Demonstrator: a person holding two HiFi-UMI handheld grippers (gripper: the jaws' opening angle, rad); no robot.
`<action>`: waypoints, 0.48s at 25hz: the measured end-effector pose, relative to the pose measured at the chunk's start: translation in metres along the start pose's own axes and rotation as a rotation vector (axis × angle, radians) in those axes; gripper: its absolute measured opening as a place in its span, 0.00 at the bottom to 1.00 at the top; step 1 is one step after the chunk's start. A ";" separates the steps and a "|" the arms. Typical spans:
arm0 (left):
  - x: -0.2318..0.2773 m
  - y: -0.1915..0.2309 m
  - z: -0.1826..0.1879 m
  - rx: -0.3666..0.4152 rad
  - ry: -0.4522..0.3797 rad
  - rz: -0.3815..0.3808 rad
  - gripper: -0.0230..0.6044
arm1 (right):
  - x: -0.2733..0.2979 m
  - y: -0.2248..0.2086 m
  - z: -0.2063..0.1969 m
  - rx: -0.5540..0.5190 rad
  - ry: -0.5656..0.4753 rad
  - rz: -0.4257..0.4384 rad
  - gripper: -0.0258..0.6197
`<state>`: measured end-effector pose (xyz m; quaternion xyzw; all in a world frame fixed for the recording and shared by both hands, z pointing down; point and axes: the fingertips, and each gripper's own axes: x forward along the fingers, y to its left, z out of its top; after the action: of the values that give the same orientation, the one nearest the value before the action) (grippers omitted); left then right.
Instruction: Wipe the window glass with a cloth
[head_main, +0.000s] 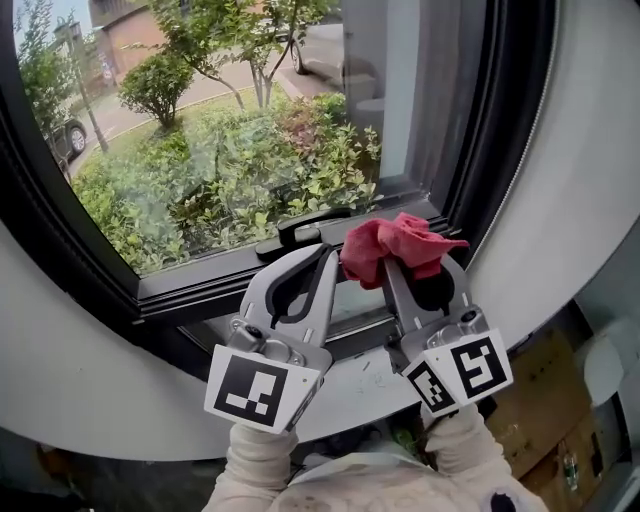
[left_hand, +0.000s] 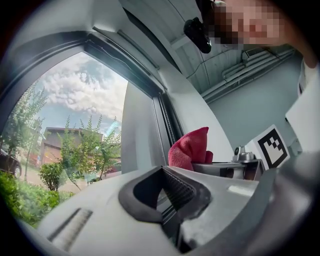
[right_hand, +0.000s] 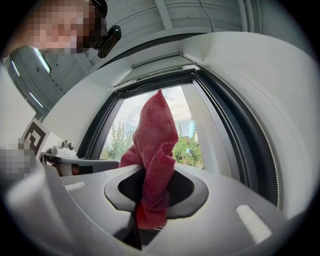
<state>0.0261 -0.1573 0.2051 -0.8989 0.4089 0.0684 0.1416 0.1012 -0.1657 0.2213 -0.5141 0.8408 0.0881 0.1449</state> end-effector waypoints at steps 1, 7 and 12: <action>-0.001 -0.001 0.001 0.000 -0.001 0.000 0.04 | -0.001 0.000 0.001 0.000 0.000 0.001 0.22; -0.006 -0.005 0.008 0.003 -0.005 0.007 0.04 | -0.005 0.006 0.006 0.009 -0.003 0.012 0.22; -0.012 -0.006 0.012 0.005 -0.010 0.014 0.04 | -0.008 0.012 0.009 0.008 -0.006 0.019 0.22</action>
<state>0.0227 -0.1416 0.1974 -0.8954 0.4145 0.0730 0.1453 0.0956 -0.1510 0.2155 -0.5053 0.8456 0.0877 0.1483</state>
